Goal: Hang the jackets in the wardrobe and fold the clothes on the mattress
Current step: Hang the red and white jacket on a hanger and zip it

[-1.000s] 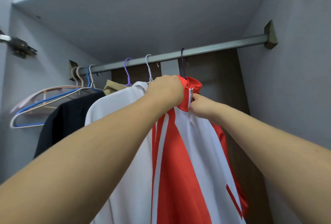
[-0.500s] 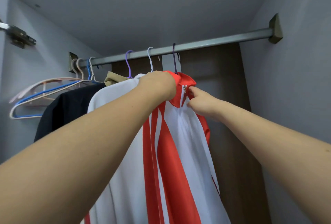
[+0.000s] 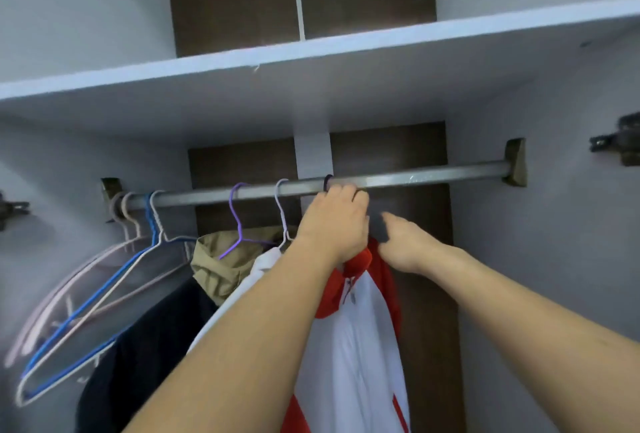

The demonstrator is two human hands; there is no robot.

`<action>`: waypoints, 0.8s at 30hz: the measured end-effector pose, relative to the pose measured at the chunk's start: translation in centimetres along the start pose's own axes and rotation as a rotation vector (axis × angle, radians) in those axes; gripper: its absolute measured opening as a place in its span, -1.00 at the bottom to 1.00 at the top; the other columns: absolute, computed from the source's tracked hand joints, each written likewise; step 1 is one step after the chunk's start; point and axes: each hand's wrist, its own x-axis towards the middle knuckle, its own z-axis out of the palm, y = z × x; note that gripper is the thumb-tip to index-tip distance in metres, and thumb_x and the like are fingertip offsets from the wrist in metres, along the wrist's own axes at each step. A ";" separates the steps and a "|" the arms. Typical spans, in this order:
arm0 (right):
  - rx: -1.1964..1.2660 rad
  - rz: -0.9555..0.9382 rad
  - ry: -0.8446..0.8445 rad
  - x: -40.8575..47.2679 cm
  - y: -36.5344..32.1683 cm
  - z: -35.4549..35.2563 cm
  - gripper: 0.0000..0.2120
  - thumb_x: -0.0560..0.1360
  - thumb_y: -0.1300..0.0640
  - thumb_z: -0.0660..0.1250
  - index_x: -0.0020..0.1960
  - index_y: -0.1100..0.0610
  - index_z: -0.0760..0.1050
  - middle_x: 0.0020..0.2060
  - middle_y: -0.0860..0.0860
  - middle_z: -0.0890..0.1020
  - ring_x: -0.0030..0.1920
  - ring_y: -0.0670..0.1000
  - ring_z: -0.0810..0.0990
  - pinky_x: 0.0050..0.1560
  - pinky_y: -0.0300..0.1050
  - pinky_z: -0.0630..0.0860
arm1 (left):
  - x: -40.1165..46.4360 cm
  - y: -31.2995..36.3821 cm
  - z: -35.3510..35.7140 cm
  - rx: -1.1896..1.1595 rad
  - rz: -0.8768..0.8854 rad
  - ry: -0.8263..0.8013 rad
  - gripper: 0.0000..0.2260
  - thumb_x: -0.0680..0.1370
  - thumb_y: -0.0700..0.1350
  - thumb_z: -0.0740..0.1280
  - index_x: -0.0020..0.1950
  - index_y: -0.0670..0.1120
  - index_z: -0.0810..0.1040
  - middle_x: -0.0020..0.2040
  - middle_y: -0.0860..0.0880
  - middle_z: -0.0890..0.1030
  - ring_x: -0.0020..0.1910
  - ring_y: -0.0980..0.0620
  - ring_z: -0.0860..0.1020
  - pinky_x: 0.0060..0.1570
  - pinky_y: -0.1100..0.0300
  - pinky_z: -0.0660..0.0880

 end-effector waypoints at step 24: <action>-0.103 0.379 -0.159 -16.5 -16.6 -27.7 -0.38 0.58 0.19 0.23 0.58 0.16 0.09 0.55 0.08 0.20 0.52 0.08 0.21 0.43 -0.14 0.19 | -1.6 -1.6 -24.9 -0.419 0.047 -0.171 -0.53 0.65 0.05 0.14 0.51 -0.11 0.27 0.46 -0.07 0.36 0.42 -0.06 0.32 0.50 0.02 0.14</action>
